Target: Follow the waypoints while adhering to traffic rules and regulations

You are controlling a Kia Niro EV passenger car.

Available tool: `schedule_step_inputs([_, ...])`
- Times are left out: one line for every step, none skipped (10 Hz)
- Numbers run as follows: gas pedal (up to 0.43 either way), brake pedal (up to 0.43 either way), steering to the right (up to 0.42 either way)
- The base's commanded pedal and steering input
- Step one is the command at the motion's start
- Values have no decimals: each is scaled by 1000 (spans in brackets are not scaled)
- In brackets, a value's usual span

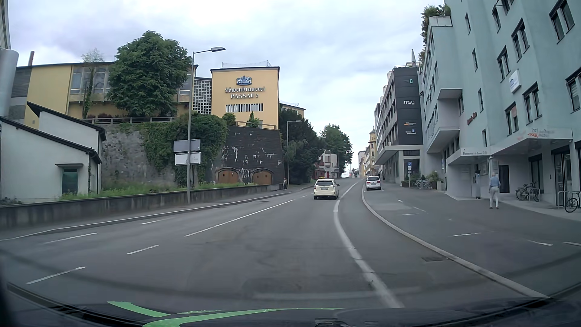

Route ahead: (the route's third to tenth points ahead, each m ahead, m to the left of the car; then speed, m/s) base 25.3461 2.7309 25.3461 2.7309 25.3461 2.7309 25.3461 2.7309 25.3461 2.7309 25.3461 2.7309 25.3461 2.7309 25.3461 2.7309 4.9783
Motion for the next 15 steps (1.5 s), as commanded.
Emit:
schedule_step_inputs([0,0,128])
schedule_step_inputs([0,0,138])
schedule_step_inputs([20,0,153])
schedule_step_inputs([39,0,171])
schedule_step_inputs([47,0,185])
schedule_step_inputs([47,0,206])
schedule_step_inputs([47,0,226])
schedule_step_inputs([47,0,240])
schedule_step_inputs([47,0,256])
schedule_step_inputs([47,0,265])
schedule_step_inputs([47,0,266])
schedule_step_inputs([47,0,263])
schedule_step_inputs([47,0,257])
schedule_step_inputs([47,0,244])
schedule_step_inputs([47,0,221])
